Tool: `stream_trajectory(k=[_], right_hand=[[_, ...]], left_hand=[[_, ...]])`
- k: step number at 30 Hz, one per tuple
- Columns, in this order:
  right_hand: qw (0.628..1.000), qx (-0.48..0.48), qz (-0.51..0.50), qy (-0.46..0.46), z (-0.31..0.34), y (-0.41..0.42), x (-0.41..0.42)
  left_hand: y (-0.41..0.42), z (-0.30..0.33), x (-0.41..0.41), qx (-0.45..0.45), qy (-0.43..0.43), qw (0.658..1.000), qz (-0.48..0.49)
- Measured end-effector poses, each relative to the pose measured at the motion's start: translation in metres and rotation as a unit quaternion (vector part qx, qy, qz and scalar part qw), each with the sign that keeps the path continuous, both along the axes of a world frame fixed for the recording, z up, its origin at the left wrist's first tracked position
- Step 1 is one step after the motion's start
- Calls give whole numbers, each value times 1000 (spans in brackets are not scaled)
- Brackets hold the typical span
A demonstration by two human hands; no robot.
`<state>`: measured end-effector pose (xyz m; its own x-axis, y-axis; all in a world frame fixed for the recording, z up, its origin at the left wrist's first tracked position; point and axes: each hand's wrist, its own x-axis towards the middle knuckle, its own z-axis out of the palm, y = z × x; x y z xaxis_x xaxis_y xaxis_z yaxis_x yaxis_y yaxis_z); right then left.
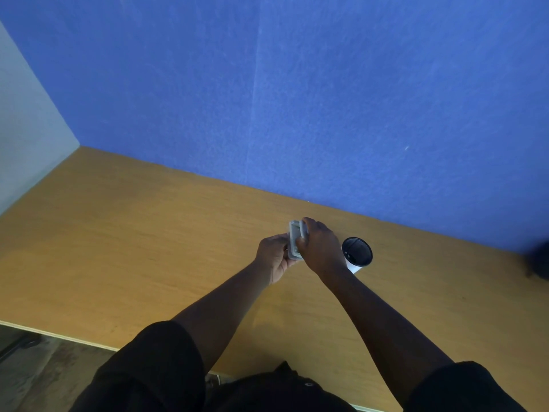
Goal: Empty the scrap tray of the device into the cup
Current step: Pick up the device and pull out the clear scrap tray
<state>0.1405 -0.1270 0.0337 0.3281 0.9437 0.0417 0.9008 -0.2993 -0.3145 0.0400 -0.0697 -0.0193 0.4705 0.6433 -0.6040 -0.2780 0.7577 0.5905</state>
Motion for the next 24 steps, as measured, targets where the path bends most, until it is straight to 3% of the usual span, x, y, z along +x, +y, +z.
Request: stream_trajectory(k=[12, 24], right_hand=[[999, 18, -31, 41, -2, -1, 6], [969, 55, -134, 201, -7, -4, 18]], left_hand=[[8, -10, 12, 64, 108, 992, -2], [12, -19, 14, 43, 115, 992, 9]])
